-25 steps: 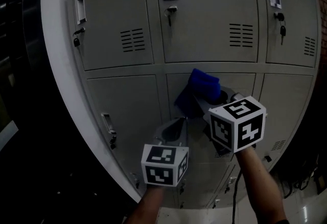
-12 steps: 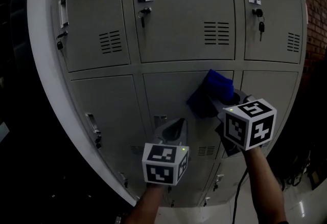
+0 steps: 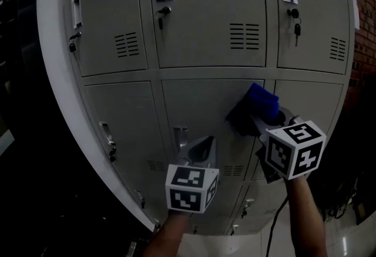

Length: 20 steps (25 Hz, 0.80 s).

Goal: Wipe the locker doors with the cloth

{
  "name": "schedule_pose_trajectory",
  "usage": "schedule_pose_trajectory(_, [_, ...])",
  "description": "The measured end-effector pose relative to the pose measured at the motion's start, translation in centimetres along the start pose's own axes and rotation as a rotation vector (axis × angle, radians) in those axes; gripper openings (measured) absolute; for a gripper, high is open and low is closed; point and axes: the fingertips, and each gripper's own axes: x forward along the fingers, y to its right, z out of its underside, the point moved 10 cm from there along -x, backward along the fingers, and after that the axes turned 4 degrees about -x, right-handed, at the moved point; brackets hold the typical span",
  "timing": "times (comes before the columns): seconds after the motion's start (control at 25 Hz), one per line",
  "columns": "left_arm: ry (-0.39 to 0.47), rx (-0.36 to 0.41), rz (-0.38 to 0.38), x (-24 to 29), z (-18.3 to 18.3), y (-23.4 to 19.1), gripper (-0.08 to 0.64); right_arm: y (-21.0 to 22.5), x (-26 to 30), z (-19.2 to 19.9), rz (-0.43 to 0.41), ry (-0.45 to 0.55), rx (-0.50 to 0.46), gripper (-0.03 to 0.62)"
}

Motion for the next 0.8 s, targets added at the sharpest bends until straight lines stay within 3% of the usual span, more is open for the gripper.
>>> schedule_pose_trajectory(0.52, [-0.027,0.017,-0.146,-4.6,3.8,4.2,0.002,-5.1,-4.5,7.5,-0.061,0.031,0.009,0.081])
schedule_pose_trajectory(0.8, [0.000,0.020,-0.158,-8.2,4.8,4.3,0.002,-9.8,-6.1,9.7,0.002,0.037,0.022,0.080])
